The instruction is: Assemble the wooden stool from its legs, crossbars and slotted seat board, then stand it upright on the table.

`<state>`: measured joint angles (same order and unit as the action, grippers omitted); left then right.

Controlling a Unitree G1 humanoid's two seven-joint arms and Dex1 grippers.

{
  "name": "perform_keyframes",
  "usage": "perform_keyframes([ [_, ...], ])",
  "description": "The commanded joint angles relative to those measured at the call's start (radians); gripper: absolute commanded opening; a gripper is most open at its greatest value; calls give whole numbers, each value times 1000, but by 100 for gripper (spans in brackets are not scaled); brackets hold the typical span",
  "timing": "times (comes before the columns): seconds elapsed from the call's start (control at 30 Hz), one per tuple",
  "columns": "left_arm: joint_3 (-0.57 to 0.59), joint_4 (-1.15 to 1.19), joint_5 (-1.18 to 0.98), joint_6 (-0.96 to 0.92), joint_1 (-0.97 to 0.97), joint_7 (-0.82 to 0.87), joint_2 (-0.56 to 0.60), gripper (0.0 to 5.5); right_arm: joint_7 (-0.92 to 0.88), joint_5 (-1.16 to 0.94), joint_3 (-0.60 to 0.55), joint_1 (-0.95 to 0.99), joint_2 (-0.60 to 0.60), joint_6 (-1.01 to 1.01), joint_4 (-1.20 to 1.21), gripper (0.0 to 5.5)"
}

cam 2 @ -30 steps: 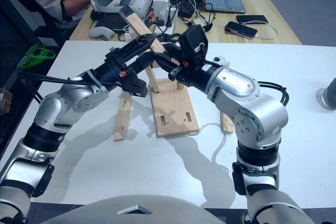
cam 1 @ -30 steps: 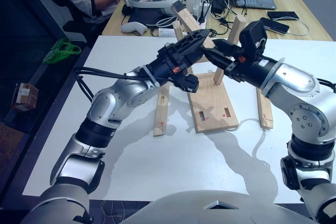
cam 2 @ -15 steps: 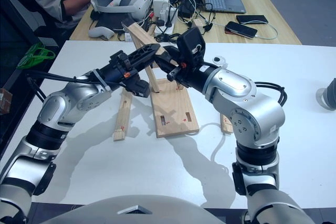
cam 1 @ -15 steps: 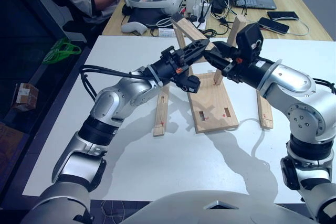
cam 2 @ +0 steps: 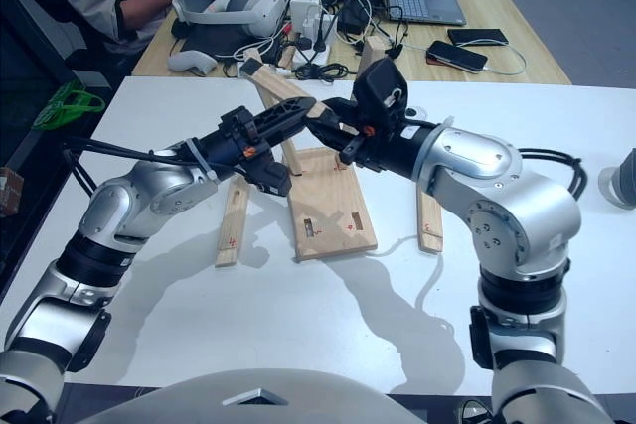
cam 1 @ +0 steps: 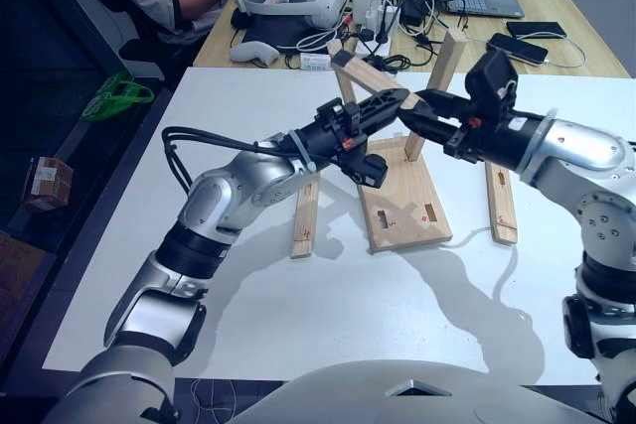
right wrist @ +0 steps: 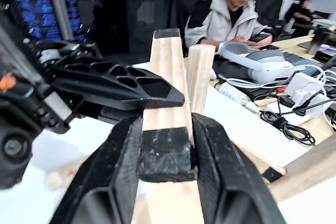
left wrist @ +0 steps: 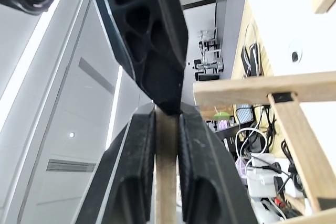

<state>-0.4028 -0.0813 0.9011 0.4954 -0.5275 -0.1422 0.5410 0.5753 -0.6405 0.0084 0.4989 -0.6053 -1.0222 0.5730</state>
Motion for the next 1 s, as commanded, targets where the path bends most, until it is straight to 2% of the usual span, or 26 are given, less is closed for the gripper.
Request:
perform_keyframes([
  [0.03,35,17,-5,-43,-6,-15,4,41,169,-70,34,-52,-100,-9,11,128],
  [0.27,40,-1,-23,-52,10,-44,-15,41,171,-28,41,-52,-115,50,-48,128],
  [0.47,48,10,-68,-46,15,-79,-20,41,75,12,68,-42,-51,64,-63,128],
  [0.63,54,16,-75,-41,21,-90,-18,41,26,-13,47,-48,-8,36,-65,128],
  [0.67,54,16,-71,-40,22,-89,-17,41,31,-23,39,-51,-9,33,-63,165],
  [0.87,56,20,-60,-43,19,-82,-23,41,68,-37,18,-54,-39,27,-79,266],
  [1.0,61,24,-58,-48,21,-70,-20,41,68,-46,-71,-22,-47,47,-189,270],
])
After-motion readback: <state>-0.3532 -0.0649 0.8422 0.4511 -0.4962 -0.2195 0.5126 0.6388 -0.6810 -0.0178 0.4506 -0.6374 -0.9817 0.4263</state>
